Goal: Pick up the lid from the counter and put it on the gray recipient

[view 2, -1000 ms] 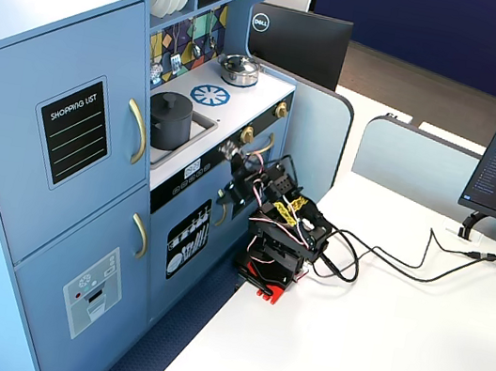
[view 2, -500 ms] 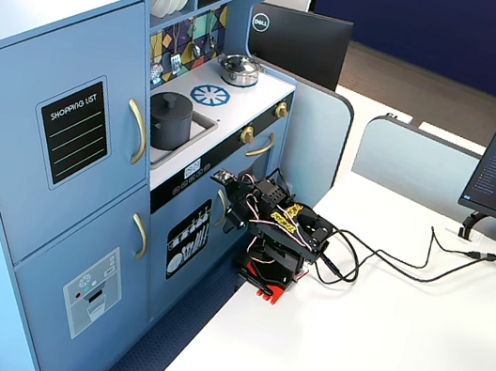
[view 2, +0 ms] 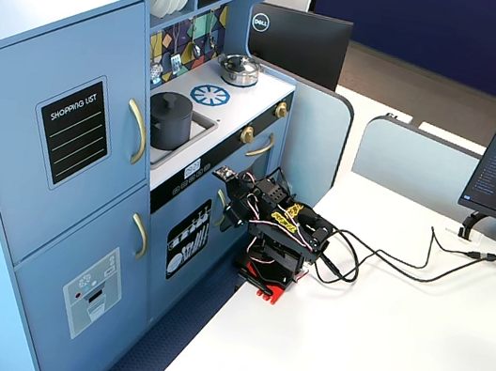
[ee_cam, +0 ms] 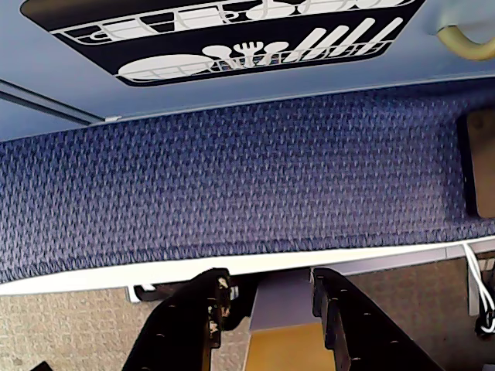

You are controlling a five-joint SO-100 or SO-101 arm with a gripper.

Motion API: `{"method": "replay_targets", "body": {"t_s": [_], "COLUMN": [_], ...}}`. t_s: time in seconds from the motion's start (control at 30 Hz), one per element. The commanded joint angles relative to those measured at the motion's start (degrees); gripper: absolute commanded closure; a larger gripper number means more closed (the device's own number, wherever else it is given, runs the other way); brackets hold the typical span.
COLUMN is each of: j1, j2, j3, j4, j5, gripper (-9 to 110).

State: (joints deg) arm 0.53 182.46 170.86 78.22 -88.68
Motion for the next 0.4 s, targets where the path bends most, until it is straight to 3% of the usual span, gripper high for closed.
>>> {"method": "replay_targets", "body": {"t_s": [0.0, 0.37], "j1": [-0.4, -0.4], "j2": [-0.4, -0.4], "j3": [1.1, 1.1], "j4": [9.5, 9.5], "j5": [2.0, 2.0], "gripper": [97, 95]}}
